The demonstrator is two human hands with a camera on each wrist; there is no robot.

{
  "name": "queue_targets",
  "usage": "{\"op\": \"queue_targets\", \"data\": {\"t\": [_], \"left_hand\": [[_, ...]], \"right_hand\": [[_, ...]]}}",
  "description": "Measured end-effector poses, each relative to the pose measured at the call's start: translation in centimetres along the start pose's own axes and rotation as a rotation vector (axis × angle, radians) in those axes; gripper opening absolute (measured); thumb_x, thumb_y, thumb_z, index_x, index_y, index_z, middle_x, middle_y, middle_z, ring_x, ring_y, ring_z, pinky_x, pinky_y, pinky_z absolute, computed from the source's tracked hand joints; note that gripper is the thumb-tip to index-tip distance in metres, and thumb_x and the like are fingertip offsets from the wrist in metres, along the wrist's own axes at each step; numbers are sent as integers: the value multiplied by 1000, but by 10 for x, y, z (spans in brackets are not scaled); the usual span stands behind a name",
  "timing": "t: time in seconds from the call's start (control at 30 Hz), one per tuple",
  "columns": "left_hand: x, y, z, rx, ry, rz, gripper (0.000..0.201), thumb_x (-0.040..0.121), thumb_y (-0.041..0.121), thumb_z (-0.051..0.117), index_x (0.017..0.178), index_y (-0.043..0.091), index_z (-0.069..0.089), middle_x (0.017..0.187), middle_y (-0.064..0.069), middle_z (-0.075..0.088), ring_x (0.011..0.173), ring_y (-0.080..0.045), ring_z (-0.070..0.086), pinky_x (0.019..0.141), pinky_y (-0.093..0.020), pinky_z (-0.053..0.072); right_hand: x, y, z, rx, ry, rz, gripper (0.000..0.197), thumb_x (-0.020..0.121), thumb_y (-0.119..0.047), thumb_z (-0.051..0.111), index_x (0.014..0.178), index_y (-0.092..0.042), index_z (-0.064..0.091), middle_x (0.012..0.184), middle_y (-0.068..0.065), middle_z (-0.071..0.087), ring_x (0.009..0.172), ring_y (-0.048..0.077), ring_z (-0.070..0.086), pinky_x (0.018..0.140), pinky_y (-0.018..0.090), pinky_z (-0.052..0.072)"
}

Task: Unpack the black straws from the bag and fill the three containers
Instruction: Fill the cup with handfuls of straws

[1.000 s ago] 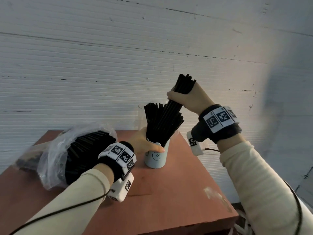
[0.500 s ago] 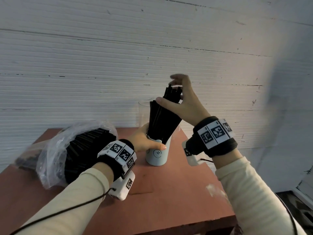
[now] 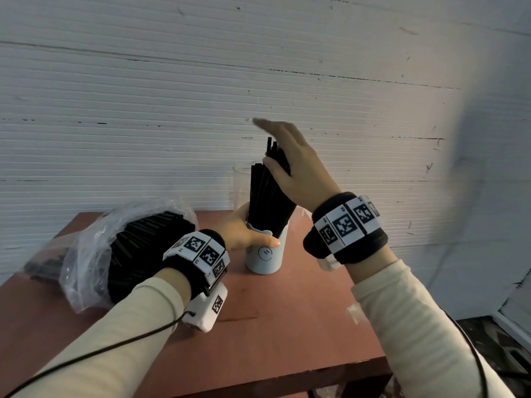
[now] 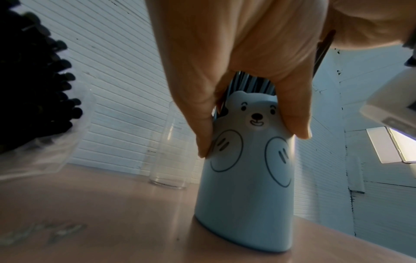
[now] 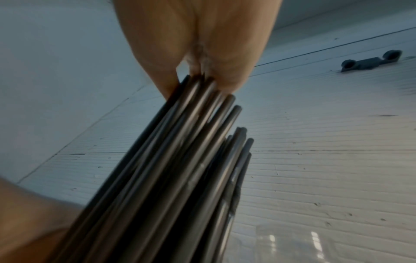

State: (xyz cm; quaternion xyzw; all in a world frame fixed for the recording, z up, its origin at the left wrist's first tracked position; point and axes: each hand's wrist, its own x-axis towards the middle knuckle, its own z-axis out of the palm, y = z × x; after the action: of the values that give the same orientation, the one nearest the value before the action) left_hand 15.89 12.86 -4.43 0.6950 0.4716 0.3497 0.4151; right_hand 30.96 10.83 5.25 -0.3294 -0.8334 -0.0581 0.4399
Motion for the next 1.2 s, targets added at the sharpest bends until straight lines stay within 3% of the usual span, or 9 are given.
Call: {"op": "queue_targets", "data": {"t": [0.07, 0.23, 0.37, 0.53, 0.63, 0.8, 0.97, 1.1, 1.2], "left_hand": [[1, 0, 0, 10, 6, -5, 78, 62, 18, 90, 128, 30, 50, 120, 8, 63, 114, -12, 58, 100, -34, 46], [3, 0, 0, 41, 11, -30, 89, 58, 23, 92, 135, 24, 47, 124, 6, 62, 117, -14, 56, 105, -39, 44], [1, 3, 1, 37, 15, -31, 86, 62, 18, 90, 135, 22, 46, 125, 5, 61, 118, -15, 56, 105, -36, 43], [-1, 5, 3, 43, 15, -25, 86, 63, 20, 90, 136, 21, 45, 127, 4, 60, 120, -15, 54, 106, -36, 42], [-2, 7, 3, 37, 0, -39, 89, 63, 22, 90, 137, 19, 42, 128, 4, 58, 122, -15, 53, 107, -37, 42], [-20, 10, -9, 41, 21, -118, 124, 59, 34, 91, 153, 18, 13, 149, 2, 40, 136, -17, 41, 110, -32, 34], [-67, 12, -52, 201, 387, 63, 36, 86, 15, 65, 119, 29, 56, 117, 6, 61, 103, -6, 60, 82, -17, 43], [-101, 3, -100, 278, 683, 110, 32, 82, 7, 55, 89, 37, 63, 98, 13, 64, 87, -7, 61, 74, -18, 42], [-124, -14, -135, 423, 699, 74, 26, 82, 11, 64, 96, 34, 64, 106, 1, 61, 96, -17, 58, 81, -29, 42]], "right_hand": [[-4, 2, 3, -15, -10, 77, 45, 95, -8, 54, 138, -8, 44, 134, 9, 51, 117, 18, 51, 91, 0, 28], [-15, 9, 13, -199, -105, 56, 36, 99, -27, 43, 127, -12, 59, 133, 3, 57, 128, 22, 45, 109, 30, 32], [-20, 5, 10, -216, -94, 65, 47, 102, -31, 41, 147, -17, 38, 155, -1, 32, 141, 16, 33, 115, 29, 25], [-23, 5, 11, -285, -241, 128, 45, 103, -37, 35, 145, -22, 41, 149, -4, 44, 137, 15, 39, 112, 34, 32], [-21, 0, 9, -269, -229, 119, 48, 102, -40, 39, 146, -21, 40, 151, -3, 41, 141, 13, 34, 119, 35, 21], [-20, -21, 12, -100, 71, 38, 41, 95, -27, 55, 133, -12, 55, 139, 2, 52, 130, 19, 45, 108, 23, 31], [-17, -57, 30, 185, 167, 56, 15, 84, -4, 53, 94, -7, 64, 92, 2, 64, 82, 17, 60, 75, 31, 51], [-12, -81, 69, 319, -147, 224, 17, 85, -7, 54, 92, -9, 69, 87, 2, 70, 82, 16, 64, 80, 35, 53], [-9, -97, 102, 315, -420, 251, 18, 90, -14, 57, 102, -11, 71, 97, 3, 71, 89, 14, 64, 84, 27, 51]]}}
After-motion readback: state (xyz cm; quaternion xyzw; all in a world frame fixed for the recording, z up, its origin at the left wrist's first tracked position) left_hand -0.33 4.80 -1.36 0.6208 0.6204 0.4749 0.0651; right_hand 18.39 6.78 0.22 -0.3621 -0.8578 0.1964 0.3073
